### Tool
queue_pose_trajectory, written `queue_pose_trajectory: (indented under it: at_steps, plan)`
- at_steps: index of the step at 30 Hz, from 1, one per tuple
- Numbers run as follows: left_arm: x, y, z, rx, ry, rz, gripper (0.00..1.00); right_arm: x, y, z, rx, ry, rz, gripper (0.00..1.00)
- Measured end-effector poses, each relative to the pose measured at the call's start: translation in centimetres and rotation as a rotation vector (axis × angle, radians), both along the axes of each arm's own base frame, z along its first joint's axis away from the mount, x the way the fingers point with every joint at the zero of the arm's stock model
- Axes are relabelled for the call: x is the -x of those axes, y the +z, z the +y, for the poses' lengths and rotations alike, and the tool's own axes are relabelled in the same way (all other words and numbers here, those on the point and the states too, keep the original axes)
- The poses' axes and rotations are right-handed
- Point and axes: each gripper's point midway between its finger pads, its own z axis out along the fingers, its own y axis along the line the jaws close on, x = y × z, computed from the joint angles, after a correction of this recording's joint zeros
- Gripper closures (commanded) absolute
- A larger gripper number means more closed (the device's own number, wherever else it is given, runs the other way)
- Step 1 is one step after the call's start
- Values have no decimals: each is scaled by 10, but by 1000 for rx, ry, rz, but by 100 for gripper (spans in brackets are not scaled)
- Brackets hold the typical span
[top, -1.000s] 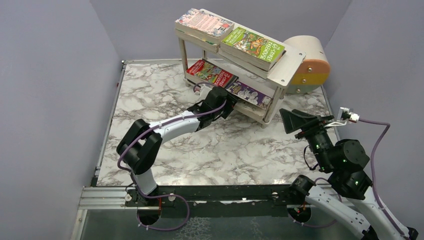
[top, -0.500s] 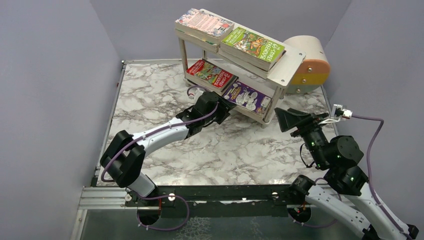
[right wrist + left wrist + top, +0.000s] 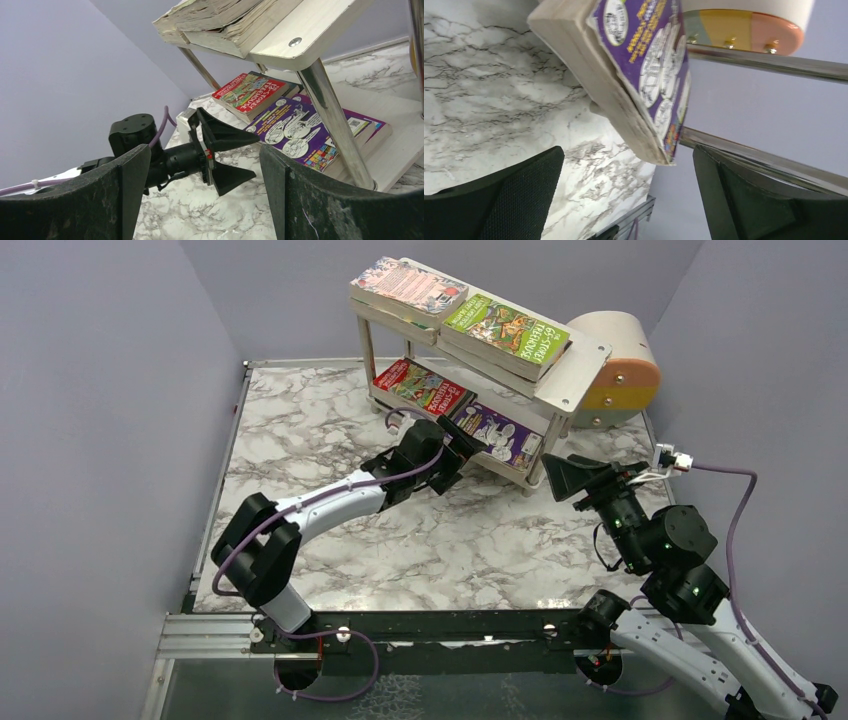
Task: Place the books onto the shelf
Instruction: Adjust the book on the shelf.
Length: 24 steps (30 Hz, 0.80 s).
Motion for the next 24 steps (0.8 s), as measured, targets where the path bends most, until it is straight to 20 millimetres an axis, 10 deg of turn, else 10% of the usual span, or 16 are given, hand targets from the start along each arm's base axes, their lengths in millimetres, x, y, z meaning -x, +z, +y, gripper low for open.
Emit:
queue_pose_trajectory:
  at_steps: [24]
  plan:
    - [-24,-36,-31,-54,-20,90,1,-1,-1,0,1,-4,2,21]
